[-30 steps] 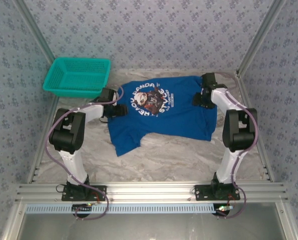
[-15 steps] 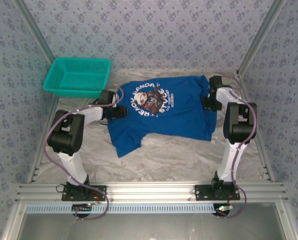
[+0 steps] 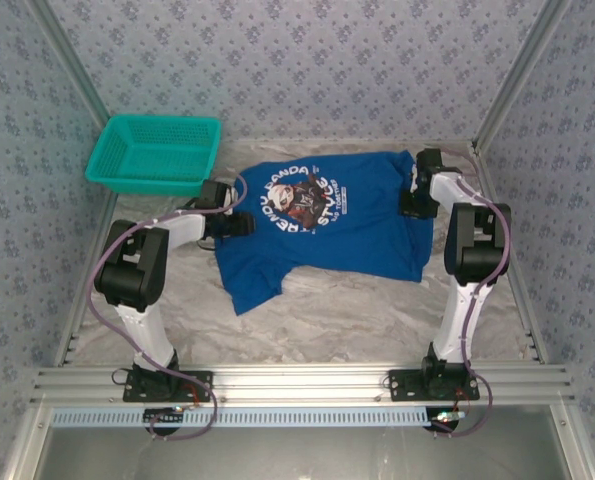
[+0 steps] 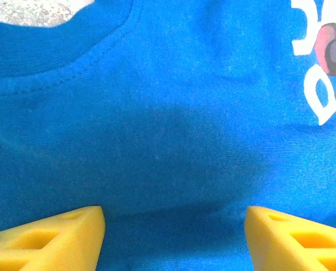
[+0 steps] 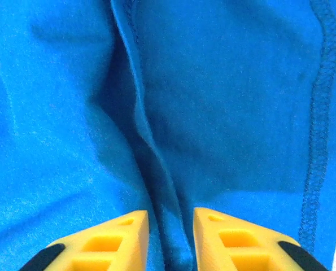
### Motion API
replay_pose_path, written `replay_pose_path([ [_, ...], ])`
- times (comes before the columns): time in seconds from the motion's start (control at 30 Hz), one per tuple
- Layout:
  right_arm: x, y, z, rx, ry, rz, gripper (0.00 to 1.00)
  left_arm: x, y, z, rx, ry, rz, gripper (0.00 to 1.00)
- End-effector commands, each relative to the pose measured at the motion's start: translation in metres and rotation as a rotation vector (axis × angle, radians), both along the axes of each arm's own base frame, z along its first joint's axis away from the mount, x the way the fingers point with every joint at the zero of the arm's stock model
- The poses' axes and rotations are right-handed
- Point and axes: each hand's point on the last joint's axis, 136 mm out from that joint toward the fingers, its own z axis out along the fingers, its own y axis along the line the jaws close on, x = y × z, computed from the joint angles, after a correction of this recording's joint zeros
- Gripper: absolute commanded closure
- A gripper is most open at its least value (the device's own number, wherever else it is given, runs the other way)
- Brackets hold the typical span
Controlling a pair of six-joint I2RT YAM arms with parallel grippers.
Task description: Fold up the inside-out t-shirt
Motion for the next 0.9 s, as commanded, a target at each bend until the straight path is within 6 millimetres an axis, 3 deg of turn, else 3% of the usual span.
replay_pose_path([
  [0.0,0.004,0.000,-0.002,0.021,0.008,0.011,0.74,-0.012,0.009,-0.006,0.031,0.039,0.000,0.33],
  [0.3,0.006,-0.006,0.002,0.018,0.004,0.008,0.93,-0.012,0.010,-0.007,0.038,0.039,0.003,0.33],
  [0.47,-0.001,-0.026,0.020,-0.010,-0.020,-0.029,1.00,-0.015,0.015,-0.012,0.049,0.048,0.014,0.33],
  [0.67,-0.009,-0.060,0.031,-0.048,-0.023,-0.101,1.00,-0.015,0.017,-0.013,0.053,0.048,0.014,0.34],
  [0.87,-0.012,-0.074,0.033,-0.083,-0.017,-0.131,1.00,-0.015,0.017,-0.013,0.055,0.047,0.012,0.34],
])
